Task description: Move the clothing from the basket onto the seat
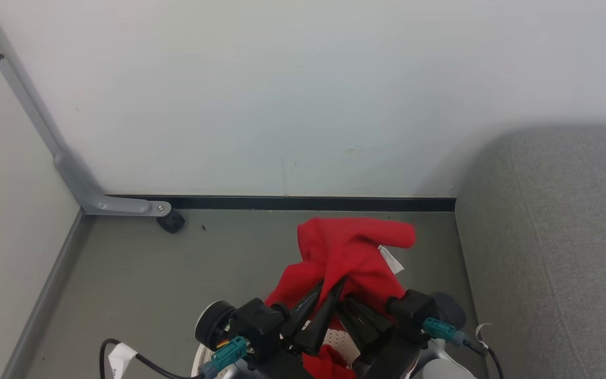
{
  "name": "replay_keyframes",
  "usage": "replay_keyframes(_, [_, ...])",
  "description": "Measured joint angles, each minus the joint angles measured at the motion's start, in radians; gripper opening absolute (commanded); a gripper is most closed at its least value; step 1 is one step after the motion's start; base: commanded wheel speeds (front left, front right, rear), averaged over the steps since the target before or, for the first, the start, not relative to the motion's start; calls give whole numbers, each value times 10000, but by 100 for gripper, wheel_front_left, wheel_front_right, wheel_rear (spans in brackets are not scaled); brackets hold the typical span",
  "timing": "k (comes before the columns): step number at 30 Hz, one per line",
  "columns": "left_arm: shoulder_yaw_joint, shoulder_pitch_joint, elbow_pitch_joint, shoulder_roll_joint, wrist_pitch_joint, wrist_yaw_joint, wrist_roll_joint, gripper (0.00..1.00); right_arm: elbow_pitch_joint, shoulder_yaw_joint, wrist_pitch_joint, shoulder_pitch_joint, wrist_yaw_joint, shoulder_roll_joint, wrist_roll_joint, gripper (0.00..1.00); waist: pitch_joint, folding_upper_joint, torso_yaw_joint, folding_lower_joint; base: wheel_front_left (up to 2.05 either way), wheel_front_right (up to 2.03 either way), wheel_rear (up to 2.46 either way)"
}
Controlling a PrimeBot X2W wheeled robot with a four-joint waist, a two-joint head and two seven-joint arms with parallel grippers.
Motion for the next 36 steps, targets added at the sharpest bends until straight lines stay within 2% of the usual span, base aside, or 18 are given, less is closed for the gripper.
replay_keyframes(1, [-6,1,-2,0,2,0,0,100,23,-13,-2,-52,0,0,4,0,-3,0,-14,0,0,0,0])
replay_keyframes(12, [27,35,-169,165,-2,92,2,100,224,-748,-84,-551,0,-90,88,0,-52,0,-252,0,0,0,0])
replay_keyframes(22, [-15,415,-525,520,-2,186,71,100,343,-1678,-88,-688,-38,-602,198,0,-53,0,-727,0,0,0,0])
replay_keyframes(36, [-380,692,-876,704,169,274,288,100,-267,-3175,-94,-552,-648,-1553,355,0,187,0,-1771,0,0,0,0])
